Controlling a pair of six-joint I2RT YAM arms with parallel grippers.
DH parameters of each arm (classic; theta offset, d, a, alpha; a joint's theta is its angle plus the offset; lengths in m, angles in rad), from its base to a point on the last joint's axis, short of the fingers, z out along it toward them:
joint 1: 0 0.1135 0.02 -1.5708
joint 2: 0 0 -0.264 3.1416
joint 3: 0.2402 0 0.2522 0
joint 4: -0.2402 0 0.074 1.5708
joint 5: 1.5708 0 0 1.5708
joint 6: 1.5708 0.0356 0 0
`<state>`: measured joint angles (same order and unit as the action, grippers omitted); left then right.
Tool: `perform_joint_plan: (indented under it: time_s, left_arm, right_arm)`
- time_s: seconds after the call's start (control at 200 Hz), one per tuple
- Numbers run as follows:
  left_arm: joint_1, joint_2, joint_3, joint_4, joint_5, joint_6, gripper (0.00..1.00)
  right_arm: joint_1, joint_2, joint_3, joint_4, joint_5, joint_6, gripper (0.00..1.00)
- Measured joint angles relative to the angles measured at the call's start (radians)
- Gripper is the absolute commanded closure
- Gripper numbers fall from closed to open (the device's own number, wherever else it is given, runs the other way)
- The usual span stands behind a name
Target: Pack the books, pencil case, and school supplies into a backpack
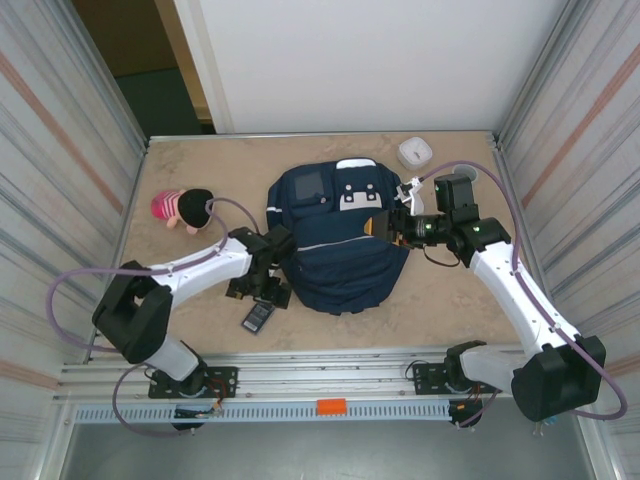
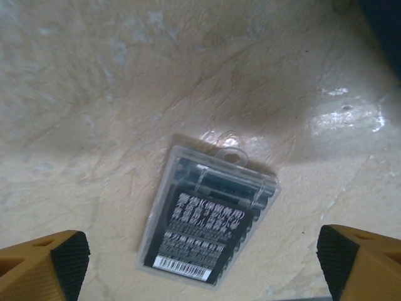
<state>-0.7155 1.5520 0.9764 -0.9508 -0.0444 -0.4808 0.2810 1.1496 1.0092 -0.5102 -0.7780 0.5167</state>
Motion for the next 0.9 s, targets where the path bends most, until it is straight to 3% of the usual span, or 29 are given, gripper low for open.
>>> perform_joint_plan:
  time_s: [0.15,0.351,0.536,0.897]
  left_arm:
    - [0.003,0.061,-0.041,0.061,0.028,-0.025,0.07]
    - [0.022,0.066,-0.092,0.127,0.093,-0.059,0.21]
    - [0.023,0.035,-0.119,0.149,0.088,-0.107,0.4]
    - [0.023,-0.119,-0.206,0.172,0.07,-0.227,0.53]
  right_arm:
    - [0.0,0.0,-0.009,0.019,0.0,0.008,0.46]
    - [0.0,-0.002,-0.015,0.032,0.0,0.025,0.46]
    - [0.0,-0.016,-0.022,0.036,0.0,0.025,0.46]
    - [0.014,-0.056,-0.089,0.091,0.02,0.067,0.45]
